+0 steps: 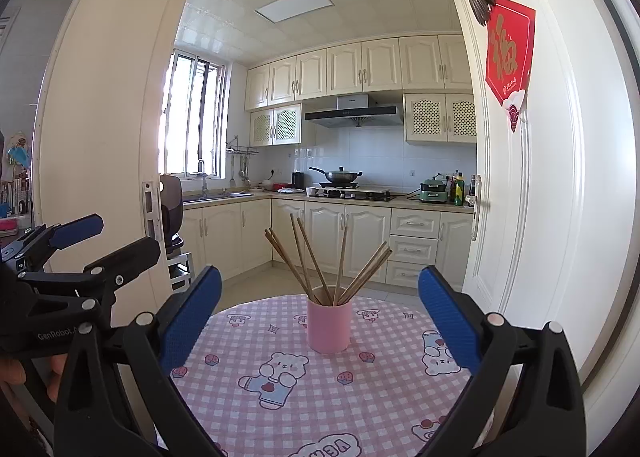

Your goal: Organize utensils

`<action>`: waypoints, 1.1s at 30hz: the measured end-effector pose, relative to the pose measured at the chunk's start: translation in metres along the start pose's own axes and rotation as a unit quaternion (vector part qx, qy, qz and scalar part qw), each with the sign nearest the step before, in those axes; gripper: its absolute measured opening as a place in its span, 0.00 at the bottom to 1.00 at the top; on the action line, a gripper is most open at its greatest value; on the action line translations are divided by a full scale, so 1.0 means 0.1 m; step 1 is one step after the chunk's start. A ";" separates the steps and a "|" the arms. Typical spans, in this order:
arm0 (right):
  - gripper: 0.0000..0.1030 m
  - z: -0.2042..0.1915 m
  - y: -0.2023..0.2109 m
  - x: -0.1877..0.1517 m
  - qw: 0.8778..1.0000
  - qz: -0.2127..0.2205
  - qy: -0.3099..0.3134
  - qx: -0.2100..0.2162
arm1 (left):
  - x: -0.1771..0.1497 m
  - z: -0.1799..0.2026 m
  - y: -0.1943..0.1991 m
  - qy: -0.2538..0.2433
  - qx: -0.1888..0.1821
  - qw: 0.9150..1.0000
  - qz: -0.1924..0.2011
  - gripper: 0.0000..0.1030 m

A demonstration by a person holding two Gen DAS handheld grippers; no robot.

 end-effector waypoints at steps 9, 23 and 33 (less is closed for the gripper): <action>0.92 -0.02 0.00 -0.01 1.000 -0.003 0.000 0.001 | -0.03 -0.01 -0.01 0.001 0.003 1.000 0.000 0.94; 0.92 -0.05 0.00 -0.01 1.000 -0.004 0.000 0.002 | -0.04 -0.03 -0.02 0.001 0.007 1.000 0.001 0.94; 0.92 -0.06 -0.02 0.00 1.000 -0.005 0.000 0.004 | -0.05 -0.05 -0.02 0.002 0.009 1.000 0.001 0.94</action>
Point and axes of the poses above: each gripper's, at about its wrist camera, not at the fingertips, and y roughly against the way its jaws point, z to its right, x to its top, the point moved 7 cm from there along -y, roughly the way its jaws point, and after that the axes turned 6 degrees about -x, right-handed, at the moved point
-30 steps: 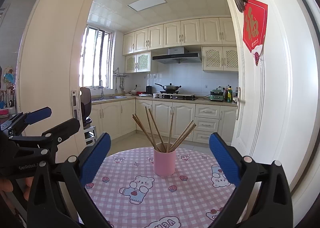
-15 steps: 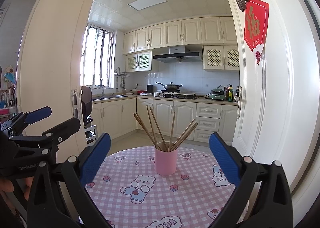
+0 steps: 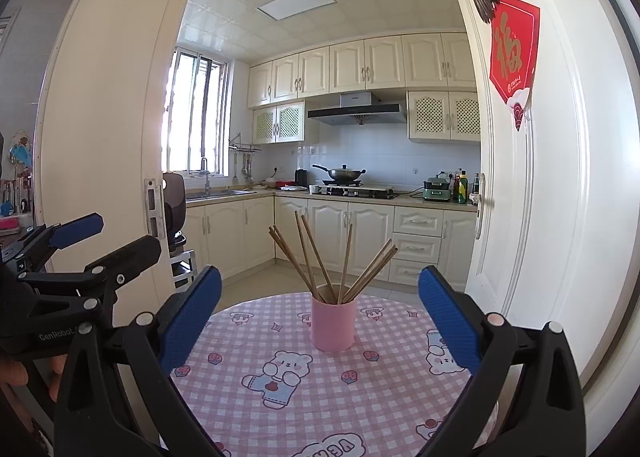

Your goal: Organize utensils

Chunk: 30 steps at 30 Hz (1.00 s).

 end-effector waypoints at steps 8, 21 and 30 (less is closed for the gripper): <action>0.92 0.00 0.00 0.00 1.000 0.000 0.000 -0.001 | 0.01 0.00 0.00 0.000 0.000 1.000 0.001 0.94; 0.92 0.00 -0.01 0.00 1.000 0.000 0.000 -0.001 | 0.01 0.00 0.00 0.000 0.001 1.000 0.001 0.94; 0.92 0.00 -0.03 -0.03 1.000 -0.005 0.001 -0.001 | 0.00 0.00 -0.03 0.001 0.003 1.000 -0.002 0.94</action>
Point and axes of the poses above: each gripper's, at about its wrist camera, not at the fingertips, and y roughly against the way its jaws point, z to its right, x to its top, the point moved 7 cm from there along -y, roughly the way its jaws point, and after that the axes turned 6 degrees about -x, right-handed, at the moved point
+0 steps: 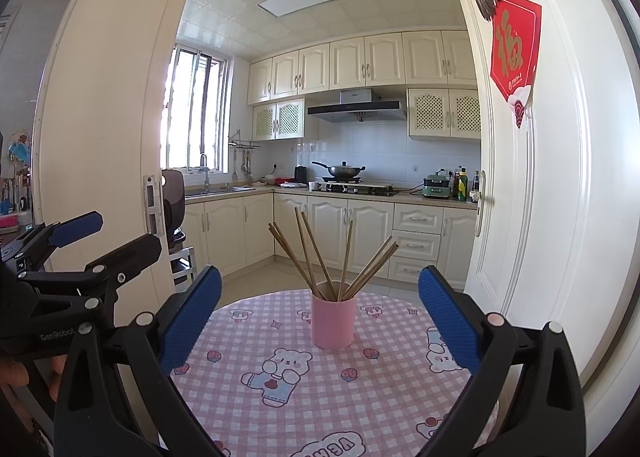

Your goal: Organize utensils

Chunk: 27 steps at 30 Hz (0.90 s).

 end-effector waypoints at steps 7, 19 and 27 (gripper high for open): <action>0.92 0.00 -0.01 -0.01 1.000 -0.002 0.000 0.000 | -0.01 0.00 0.00 0.000 0.001 1.000 0.000 0.94; 0.92 0.02 -0.02 -0.02 1.000 -0.005 -0.002 0.001 | -0.04 0.00 -0.01 0.000 0.002 1.000 -0.002 0.94; 0.92 0.03 -0.05 -0.04 1.000 -0.007 -0.003 0.002 | -0.08 0.00 -0.03 0.000 0.004 1.000 -0.004 0.94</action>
Point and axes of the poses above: each gripper's, at about its wrist camera, not at the fingertips, and y roughly against the way its jaws point, z to its right, x to its top, the point moved 7 cm from there along -y, roughly the way its jaws point, and after that the axes turned 6 degrees about -x, right-handed, at the moved point
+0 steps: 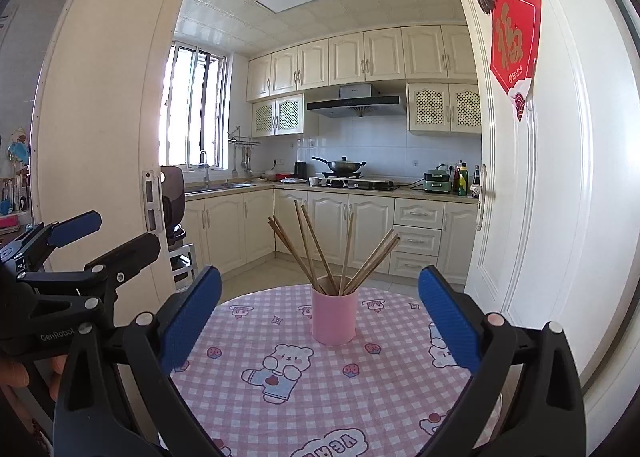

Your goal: Organize utensils

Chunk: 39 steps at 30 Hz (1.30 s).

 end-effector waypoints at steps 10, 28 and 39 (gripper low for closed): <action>0.92 0.01 -0.10 -0.05 1.000 -0.008 0.000 -0.001 | -0.04 0.00 -0.09 -0.001 0.003 1.000 -0.008 0.94; 0.92 0.06 -0.34 -0.05 1.000 -0.018 -0.005 0.005 | -0.04 -0.01 -0.31 -0.002 0.008 1.000 -0.019 0.94; 0.92 0.13 -0.68 -0.26 0.998 -0.056 -0.007 0.002 | -0.28 -0.04 -0.71 0.021 -0.011 0.997 -0.069 0.94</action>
Point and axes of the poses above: each gripper's, at about its wrist camera, not at the fingertips, and y roughly against the way its jaws point, z to its right, x to its top, the point moved 7 cm from there along -y, roughly the way its jaws point, and after that the axes turned 6 degrees about -x, right-handed, at the moved point
